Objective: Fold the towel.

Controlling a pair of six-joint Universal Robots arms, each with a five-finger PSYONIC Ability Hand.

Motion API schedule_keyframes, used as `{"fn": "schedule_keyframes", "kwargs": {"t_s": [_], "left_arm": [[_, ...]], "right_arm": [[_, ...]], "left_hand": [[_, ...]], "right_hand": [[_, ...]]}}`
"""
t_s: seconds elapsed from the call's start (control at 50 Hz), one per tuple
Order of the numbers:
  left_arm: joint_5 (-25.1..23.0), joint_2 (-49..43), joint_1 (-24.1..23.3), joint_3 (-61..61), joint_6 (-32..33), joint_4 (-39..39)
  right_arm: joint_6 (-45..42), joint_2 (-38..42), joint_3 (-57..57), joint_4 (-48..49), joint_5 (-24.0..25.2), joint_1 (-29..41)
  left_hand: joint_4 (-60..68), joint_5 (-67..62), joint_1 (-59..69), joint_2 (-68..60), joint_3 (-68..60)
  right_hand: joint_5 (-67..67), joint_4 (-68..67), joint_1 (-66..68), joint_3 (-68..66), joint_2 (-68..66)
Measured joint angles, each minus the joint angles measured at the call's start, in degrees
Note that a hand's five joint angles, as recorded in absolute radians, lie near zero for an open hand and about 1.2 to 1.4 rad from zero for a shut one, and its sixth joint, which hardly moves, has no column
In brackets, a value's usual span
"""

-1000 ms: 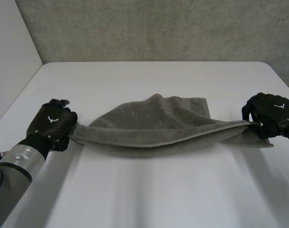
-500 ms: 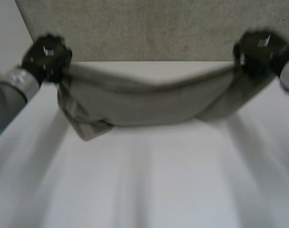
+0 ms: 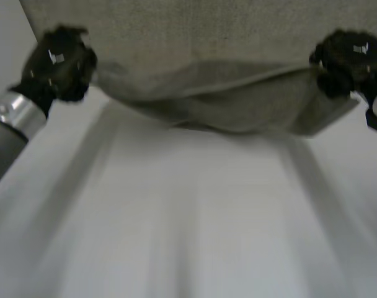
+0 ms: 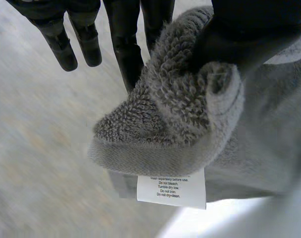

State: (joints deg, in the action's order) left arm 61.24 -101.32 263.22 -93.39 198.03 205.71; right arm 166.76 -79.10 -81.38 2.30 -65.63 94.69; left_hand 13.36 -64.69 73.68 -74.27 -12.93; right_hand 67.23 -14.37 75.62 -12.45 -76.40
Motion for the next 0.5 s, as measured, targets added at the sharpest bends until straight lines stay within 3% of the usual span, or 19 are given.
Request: {"fn": "schedule_keyframes", "kwargs": {"t_s": [0.18, 0.28, 0.46, 0.5], "left_arm": [[-4.31, 5.57, 3.57, -16.49, 2.39, -1.05], [-4.5, 9.83, 5.67, -19.99, 2.53, -3.2], [-4.53, 22.39, 9.28, -25.05, 2.46, -13.75], [-4.63, 23.73, 9.54, -25.66, 2.47, -15.29]], "right_arm": [[-3.86, -8.64, -17.19, -1.82, 9.42, -7.25], [-4.51, -15.05, -20.32, -6.46, 12.24, -8.81], [-6.03, -22.9, -20.71, -17.73, 16.67, -10.36], [-6.83, -22.98, -20.65, -18.91, 17.38, -10.5]], "left_hand": [[0.0, 0.0, 0.0, -0.01, 0.0], [0.0, -0.05, 0.0, -0.01, 0.0], [0.0, 0.31, -0.3, 0.38, 0.0], [0.0, 6.12, -6.02, 6.57, 0.0]], "right_hand": [[0.0, 0.0, 0.0, 0.0, 0.0], [0.0, 0.0, 0.0, 0.0, 0.0], [0.0, 0.0, 0.0, 0.0, 0.0], [0.0, 0.0, 0.0, 0.0, 0.0]]}}
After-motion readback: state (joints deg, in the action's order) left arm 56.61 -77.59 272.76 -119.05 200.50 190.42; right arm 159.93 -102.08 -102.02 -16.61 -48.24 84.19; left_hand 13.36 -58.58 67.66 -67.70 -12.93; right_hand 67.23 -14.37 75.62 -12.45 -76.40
